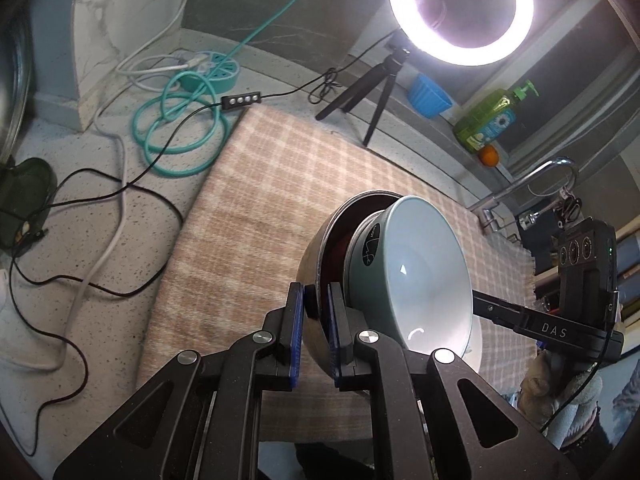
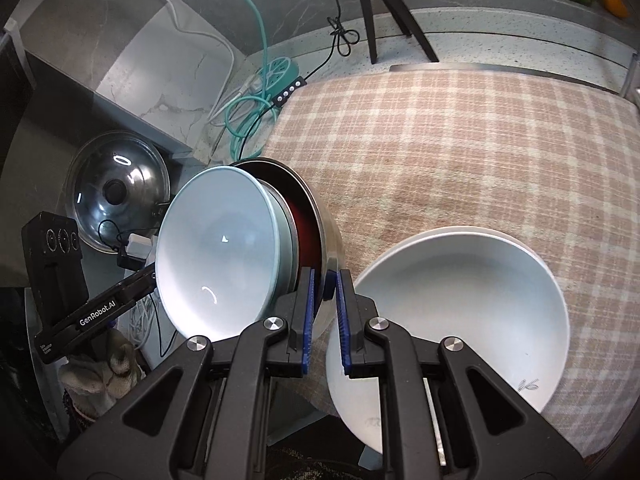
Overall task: Organize plates and bowls
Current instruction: 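Carry the bowl stack over the white plate stack and lower it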
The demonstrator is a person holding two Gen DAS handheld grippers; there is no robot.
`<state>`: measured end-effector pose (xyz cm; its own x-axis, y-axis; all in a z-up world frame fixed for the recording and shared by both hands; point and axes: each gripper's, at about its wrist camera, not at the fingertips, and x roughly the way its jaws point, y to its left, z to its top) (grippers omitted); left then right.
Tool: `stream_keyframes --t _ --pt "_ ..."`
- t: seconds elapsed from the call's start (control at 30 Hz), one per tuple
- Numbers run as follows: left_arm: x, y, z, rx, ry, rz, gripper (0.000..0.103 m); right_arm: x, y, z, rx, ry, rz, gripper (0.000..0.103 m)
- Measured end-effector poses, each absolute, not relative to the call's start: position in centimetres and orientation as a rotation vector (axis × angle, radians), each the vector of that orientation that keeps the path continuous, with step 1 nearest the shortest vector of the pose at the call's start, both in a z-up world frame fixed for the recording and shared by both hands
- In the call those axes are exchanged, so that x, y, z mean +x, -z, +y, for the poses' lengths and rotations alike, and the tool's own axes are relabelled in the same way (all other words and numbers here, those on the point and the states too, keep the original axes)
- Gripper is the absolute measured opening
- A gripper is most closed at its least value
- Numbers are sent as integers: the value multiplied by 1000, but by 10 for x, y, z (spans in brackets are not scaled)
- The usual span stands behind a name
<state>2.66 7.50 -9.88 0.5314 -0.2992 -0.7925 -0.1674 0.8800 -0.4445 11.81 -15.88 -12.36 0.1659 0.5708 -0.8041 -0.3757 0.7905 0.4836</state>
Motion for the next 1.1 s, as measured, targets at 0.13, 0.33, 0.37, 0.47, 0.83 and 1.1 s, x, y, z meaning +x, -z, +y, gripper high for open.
stream_keyframes --t 0.13,0.33,0.37,0.47,0.83,1.1 --pt "31 92 61 -493 122 1013 10 113 115 -176 206 -654 1216 11" --pt "40 87 35 -460 187 1020 10 105 110 -207 245 -598 1203 11" --pt "42 87 30 -452 198 1024 10 104 109 -214 253 -588 1201 11" --pt "45 89 17 -438 231 1037 10 99 109 -230 271 -554 1194 11" --pt "55 104 -31 -380 328 1107 10 86 117 -281 325 -445 1195 11" --pt "60 113 -49 -346 360 1149 10 80 124 -298 351 -405 1201 11"
